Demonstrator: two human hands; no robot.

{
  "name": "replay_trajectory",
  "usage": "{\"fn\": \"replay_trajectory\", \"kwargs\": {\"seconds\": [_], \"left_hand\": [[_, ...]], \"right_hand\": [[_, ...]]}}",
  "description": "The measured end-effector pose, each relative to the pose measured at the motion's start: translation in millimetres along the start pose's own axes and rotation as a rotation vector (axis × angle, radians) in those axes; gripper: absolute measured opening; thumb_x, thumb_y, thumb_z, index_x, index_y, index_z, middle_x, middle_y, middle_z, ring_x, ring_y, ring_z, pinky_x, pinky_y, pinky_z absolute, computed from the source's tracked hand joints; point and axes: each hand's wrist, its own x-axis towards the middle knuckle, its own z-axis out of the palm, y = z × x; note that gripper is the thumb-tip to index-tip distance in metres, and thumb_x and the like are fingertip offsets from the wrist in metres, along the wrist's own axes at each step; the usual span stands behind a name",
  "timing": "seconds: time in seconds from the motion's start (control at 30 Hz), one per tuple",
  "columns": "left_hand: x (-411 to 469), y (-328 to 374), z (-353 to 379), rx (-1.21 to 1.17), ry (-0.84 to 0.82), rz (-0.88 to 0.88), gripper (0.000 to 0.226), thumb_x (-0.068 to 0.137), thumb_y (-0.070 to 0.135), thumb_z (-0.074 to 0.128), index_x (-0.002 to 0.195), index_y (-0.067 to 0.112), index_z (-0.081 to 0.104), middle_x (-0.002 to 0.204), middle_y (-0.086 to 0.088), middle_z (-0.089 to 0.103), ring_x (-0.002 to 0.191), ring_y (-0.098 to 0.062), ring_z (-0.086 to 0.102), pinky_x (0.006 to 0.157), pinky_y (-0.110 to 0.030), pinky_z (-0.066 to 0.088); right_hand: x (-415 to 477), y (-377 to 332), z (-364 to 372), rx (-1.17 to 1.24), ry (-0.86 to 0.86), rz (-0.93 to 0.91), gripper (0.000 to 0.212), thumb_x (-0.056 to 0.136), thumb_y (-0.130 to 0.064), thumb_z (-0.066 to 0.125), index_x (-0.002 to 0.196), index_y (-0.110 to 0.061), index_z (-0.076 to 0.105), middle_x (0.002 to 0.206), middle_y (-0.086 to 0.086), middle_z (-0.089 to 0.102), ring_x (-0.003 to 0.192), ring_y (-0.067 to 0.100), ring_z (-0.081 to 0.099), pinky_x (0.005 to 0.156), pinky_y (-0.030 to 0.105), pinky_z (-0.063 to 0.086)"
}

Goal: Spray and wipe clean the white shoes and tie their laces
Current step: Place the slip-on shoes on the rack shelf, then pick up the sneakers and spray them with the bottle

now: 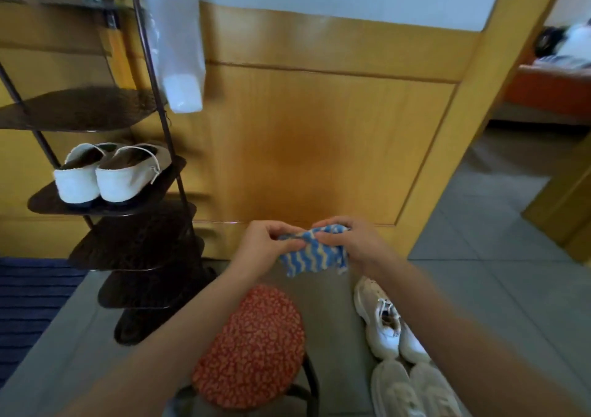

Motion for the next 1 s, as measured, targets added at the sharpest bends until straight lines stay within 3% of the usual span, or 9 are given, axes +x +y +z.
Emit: {"fn": "replay_trajectory", "kwargs": {"seconds": [0.13,0.27,0.37,0.47,0.57,0.67,0.73,0.9,1.0], "left_hand": [[13,-16,38,0.04,-0.038,-0.047,0.023,0.078,0.007,0.072,0.099,0.016,0.07,0.093,-0.002,0.067,0.089,-0.015,0.061,0.077,-0.021,0.048],[19,-37,83,0.084,-0.112,-0.131,0.026,0.087,0.016,0.064,0.113,0.014,0.065,0.105,0.001,0.063,0.086,-0.007,0.057,0.056,-0.001,0.042],[24,-53,120,0.102,-0.173,-0.189,0.027,0.089,0.01,0.061,0.115,0.005,0.064,0.109,-0.01,0.065,0.071,0.001,0.052,0.051,-0.001,0.039],[29,-75,153,0.13,-0.222,-0.251,0.027,0.088,0.004,0.06,0.114,-0.001,0.062,0.104,-0.016,0.065,0.062,-0.001,0.049,0.047,-0.004,0.038],[28,-95,186,0.126,-0.276,-0.316,0.026,0.085,0.004,0.062,0.11,-0.002,0.064,0.095,-0.013,0.063,0.066,-0.009,0.052,0.052,-0.011,0.041],[26,-115,217,0.121,-0.355,-0.392,0.004,0.078,0.009,0.068,0.078,0.011,0.064,0.075,-0.012,0.061,0.063,-0.011,0.051,0.066,-0.027,0.04],[26,-133,236,0.139,-0.39,-0.434,0.027,0.084,0.005,0.061,0.064,0.019,0.051,0.062,-0.006,0.049,0.053,-0.007,0.046,0.061,-0.03,0.036],[6,-182,277,0.235,-0.481,-0.546,0.034,0.088,0.01,0.058,0.063,0.024,0.039,0.071,-0.008,0.046,0.073,-0.021,0.048,0.055,-0.025,0.037],[-14,-214,298,0.259,-0.534,-0.671,0.016,0.087,0.019,0.062,0.081,0.021,0.048,0.081,-0.005,0.05,0.068,-0.014,0.05,0.052,-0.023,0.04]], "right_hand": [[-8,36,-62,-0.026,0.221,0.052,0.015,0.081,0.006,0.065,0.095,0.001,0.069,0.096,0.019,0.065,0.087,0.029,0.062,0.083,0.04,0.053],[-15,72,-107,-0.119,0.234,0.143,0.021,0.08,0.005,0.061,0.079,-0.014,0.069,0.098,0.015,0.066,0.093,0.03,0.062,0.089,0.044,0.049],[-15,95,-123,-0.15,0.247,0.172,0.02,0.082,0.003,0.061,0.079,-0.016,0.069,0.096,0.008,0.066,0.099,0.026,0.06,0.093,0.043,0.047],[-15,117,-136,-0.163,0.259,0.177,0.01,0.087,-0.007,0.062,0.084,-0.011,0.071,0.084,0.002,0.065,0.088,0.019,0.06,0.082,0.029,0.051],[-16,141,-150,-0.173,0.301,0.239,0.019,0.088,-0.02,0.063,0.079,-0.006,0.07,0.068,0.008,0.06,0.066,0.014,0.055,0.052,0.009,0.044],[-18,170,-165,-0.201,0.335,0.349,0.029,0.086,-0.034,0.064,0.078,-0.007,0.071,0.074,0.014,0.065,0.074,0.02,0.061,0.072,0.02,0.05],[-21,194,-177,-0.225,0.374,0.39,0.036,0.084,-0.039,0.066,0.081,-0.004,0.073,0.08,0.018,0.065,0.075,0.022,0.06,0.078,0.034,0.05],[-44,257,-206,-0.441,0.375,0.518,0.044,0.082,-0.046,0.066,0.073,-0.003,0.072,0.064,0.014,0.059,0.055,0.014,0.049,0.067,0.029,0.041],[-68,299,-222,-0.569,0.373,0.644,0.051,0.079,-0.048,0.069,0.082,0.003,0.07,0.059,0.01,0.052,0.056,0.017,0.051,0.06,0.029,0.038]]}}
